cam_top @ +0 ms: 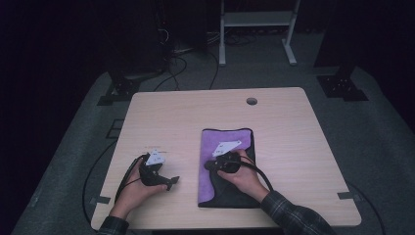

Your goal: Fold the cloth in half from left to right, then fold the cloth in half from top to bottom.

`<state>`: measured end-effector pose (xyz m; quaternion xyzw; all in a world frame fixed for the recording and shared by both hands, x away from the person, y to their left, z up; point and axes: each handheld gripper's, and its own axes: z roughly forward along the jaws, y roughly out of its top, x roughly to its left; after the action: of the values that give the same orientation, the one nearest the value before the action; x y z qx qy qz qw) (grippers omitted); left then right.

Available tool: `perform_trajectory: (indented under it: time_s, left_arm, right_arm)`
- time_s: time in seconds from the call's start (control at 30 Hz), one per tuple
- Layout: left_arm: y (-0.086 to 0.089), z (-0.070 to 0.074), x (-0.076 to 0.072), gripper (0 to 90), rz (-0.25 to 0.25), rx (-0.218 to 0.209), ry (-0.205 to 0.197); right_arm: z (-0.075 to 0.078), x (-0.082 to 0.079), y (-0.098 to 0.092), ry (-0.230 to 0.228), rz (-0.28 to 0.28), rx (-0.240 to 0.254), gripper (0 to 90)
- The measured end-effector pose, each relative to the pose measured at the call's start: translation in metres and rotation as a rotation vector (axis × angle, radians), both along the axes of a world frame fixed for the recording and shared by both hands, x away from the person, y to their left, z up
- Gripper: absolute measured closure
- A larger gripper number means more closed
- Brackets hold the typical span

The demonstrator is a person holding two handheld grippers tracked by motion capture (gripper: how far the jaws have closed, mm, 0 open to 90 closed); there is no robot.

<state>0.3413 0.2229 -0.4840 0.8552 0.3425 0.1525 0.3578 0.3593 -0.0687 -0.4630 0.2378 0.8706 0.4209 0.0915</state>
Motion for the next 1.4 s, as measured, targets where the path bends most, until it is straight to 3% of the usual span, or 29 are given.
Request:
perform_trajectory:
  time_s: [0.4,0.8,1.4]
  left_arm:
    - [0.0,0.0,0.0,0.0,0.001,0.003,0.003]
    - [0.0,0.0,-0.001,0.0,0.003,0.003,0.004]
    - [0.0,0.0,-0.001,0.0,0.007,0.0,0.002]
  right_arm:
    - [0.023,-0.025,-0.036,-0.003,-0.005,0.076,86.5]
    - [0.026,-0.048,-0.068,0.019,-0.045,0.121,86.6]
    - [0.018,-0.078,-0.109,0.063,-0.087,0.106,86.2]
